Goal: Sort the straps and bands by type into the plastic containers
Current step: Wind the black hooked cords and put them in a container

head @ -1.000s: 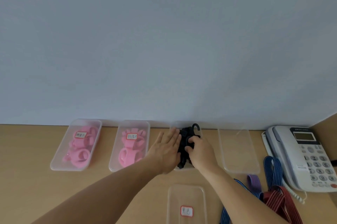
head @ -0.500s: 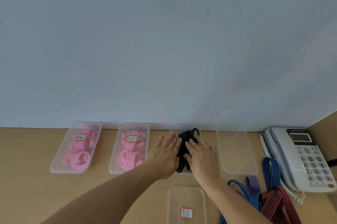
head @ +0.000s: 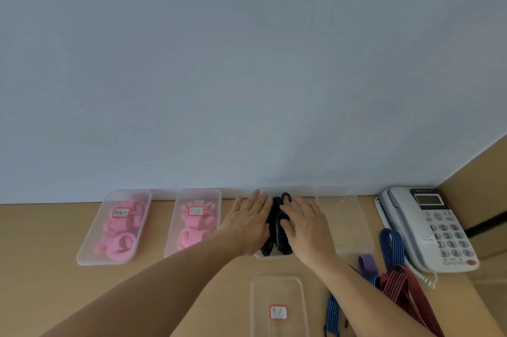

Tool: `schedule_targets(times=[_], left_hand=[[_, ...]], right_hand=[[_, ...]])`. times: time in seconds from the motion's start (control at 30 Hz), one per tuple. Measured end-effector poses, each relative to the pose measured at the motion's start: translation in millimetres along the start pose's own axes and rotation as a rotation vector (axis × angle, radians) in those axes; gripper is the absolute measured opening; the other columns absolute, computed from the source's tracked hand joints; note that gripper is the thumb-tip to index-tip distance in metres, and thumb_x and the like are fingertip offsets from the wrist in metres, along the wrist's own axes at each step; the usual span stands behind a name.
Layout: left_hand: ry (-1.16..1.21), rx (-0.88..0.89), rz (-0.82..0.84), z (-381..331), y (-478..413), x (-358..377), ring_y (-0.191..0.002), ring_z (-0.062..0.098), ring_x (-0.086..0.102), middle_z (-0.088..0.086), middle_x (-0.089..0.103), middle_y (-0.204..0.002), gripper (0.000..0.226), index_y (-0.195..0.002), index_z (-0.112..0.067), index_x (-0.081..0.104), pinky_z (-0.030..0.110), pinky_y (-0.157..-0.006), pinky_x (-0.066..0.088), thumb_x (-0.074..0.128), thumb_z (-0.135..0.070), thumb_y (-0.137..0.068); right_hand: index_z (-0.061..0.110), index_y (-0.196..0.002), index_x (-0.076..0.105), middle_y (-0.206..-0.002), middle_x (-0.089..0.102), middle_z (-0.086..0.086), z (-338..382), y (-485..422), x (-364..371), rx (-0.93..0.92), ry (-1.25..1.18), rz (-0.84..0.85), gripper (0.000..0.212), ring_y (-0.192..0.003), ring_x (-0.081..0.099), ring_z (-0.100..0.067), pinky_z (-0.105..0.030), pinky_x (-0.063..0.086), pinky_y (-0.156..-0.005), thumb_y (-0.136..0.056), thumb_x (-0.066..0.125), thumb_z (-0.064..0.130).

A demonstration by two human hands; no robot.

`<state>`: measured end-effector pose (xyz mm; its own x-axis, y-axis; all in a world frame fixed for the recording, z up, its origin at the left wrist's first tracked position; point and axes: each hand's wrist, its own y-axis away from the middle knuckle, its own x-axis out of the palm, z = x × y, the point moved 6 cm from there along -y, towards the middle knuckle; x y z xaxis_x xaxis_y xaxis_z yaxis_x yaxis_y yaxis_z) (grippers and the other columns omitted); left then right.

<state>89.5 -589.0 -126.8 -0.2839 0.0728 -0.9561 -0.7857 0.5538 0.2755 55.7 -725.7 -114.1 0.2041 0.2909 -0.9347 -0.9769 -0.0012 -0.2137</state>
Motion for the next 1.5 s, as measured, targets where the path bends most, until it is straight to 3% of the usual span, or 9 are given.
schedule_targets(times=[0.2, 0.3, 0.53, 0.7, 0.97, 1.07, 1.2, 1.3, 1.5], left_hand=[[0.063, 0.088, -0.055, -15.2, 25.7, 6.1, -0.15, 0.017, -0.016, 0.001, -0.008, -0.165, 0.06, -0.157, -0.016, 0.002, 0.04, -0.123, 0.003, 0.025, -0.033, -0.104], [0.057, 0.134, -0.065, -21.3, 38.7, 13.8, -0.15, 0.018, -0.016, 0.0, -0.007, -0.165, 0.061, -0.157, -0.018, 0.004, 0.041, -0.123, 0.003, 0.027, -0.033, -0.103], [0.019, 0.211, -0.088, -16.3, 67.7, 31.8, -0.151, 0.021, -0.014, 0.002, -0.005, -0.165, 0.062, -0.157, -0.017, 0.011, 0.043, -0.123, 0.004, 0.033, -0.034, -0.101], [0.001, 0.276, -0.071, -17.6, 90.0, 49.3, -0.15, 0.024, 0.004, 0.002, 0.008, -0.164, 0.06, -0.154, -0.019, 0.022, 0.038, -0.12, 0.012, 0.038, -0.035, -0.099], [0.022, 0.286, -0.08, -13.3, 97.1, 52.5, -0.149, 0.023, 0.006, 0.001, 0.01, -0.164, 0.058, -0.152, -0.02, 0.027, 0.037, -0.117, 0.016, 0.041, -0.034, -0.097], [0.061, 0.287, -0.097, -9.9, 94.7, 45.7, -0.148, 0.025, 0.01, 0.003, 0.015, -0.162, 0.058, -0.151, -0.018, 0.031, 0.041, -0.118, 0.02, 0.043, -0.033, -0.096], [0.156, 0.255, -0.146, -1.7, 88.3, 31.2, -0.145, 0.024, 0.019, 0.004, 0.024, -0.159, 0.055, -0.149, -0.015, 0.036, 0.037, -0.116, 0.025, 0.046, -0.028, -0.096], [0.282, 0.202, -0.209, 2.7, 79.7, 9.8, -0.141, 0.023, 0.028, 0.003, 0.033, -0.155, 0.052, -0.147, -0.014, 0.039, 0.034, -0.114, 0.028, 0.046, -0.025, -0.097], [0.544, -0.104, -0.23, 18.4, 60.6, -21.8, -0.115, 0.023, 0.057, 0.0, 0.055, -0.133, 0.039, -0.136, -0.02, 0.049, 0.036, -0.093, 0.047, 0.042, -0.035, -0.1]], right_hand=[[0.014, -0.104, 0.065, -0.096, 0.064, -0.002, -4.6, 39.8, -19.5, 0.251, -0.178, 0.02, 0.015, -0.085, 0.063, -0.021, -0.034, 0.052, -0.073, -0.094, 0.056, 0.019], [0.016, -0.102, 0.057, -0.098, 0.06, 0.0, -2.7, 67.9, -6.9, 0.385, -0.134, 0.219, 0.012, -0.082, 0.053, -0.015, -0.028, 0.039, -0.069, -0.095, 0.053, 0.026], [0.011, -0.108, 0.052, -0.109, 0.058, -0.006, 16.5, 119.7, 22.5, 0.607, -0.069, 0.467, 0.046, -0.095, 0.06, -0.024, -0.03, 0.044, -0.068, -0.083, 0.06, 0.048], [0.01, -0.118, 0.045, -0.118, 0.048, -0.009, 24.3, 140.5, 29.1, 0.768, 0.027, 0.504, 0.078, -0.107, 0.055, -0.028, -0.033, 0.047, -0.072, -0.066, 0.068, 0.062], [0.01, -0.12, 0.044, -0.122, 0.046, -0.01, 26.4, 147.5, 36.4, 0.882, 0.059, 0.474, 0.089, -0.113, 0.05, -0.027, -0.036, 0.049, -0.081, -0.056, 0.074, 0.065], [0.014, -0.111, 0.047, -0.118, 0.046, -0.007, 22.3, 147.1, 35.9, 0.918, -0.082, 0.446, 0.07, -0.109, 0.05, -0.027, -0.035, 0.046, -0.075, -0.06, 0.076, 0.054], [0.013, -0.085, 0.056, -0.09, 0.061, -0.002, 13.9, 135.5, 18.1, 0.946, -0.52, 0.301, 0.017, -0.073, 0.058, -0.015, -0.03, 0.045, -0.063, -0.081, 0.067, 0.025], [0.008, -0.075, 0.058, -0.067, 0.064, -0.005, 11.6, 115.7, -7.6, 0.858, -0.75, 0.266, 0.014, -0.049, 0.055, -0.007, -0.022, 0.039, -0.048, -0.085, 0.067, 0.01], [0.0, -0.083, 0.066, -0.07, 0.063, -0.015, -2.0, 66.7, -43.6, 0.852, -0.991, 0.126, 0.008, -0.054, 0.053, -0.016, -0.026, 0.038, -0.048, -0.09, 0.063, 0.003]])
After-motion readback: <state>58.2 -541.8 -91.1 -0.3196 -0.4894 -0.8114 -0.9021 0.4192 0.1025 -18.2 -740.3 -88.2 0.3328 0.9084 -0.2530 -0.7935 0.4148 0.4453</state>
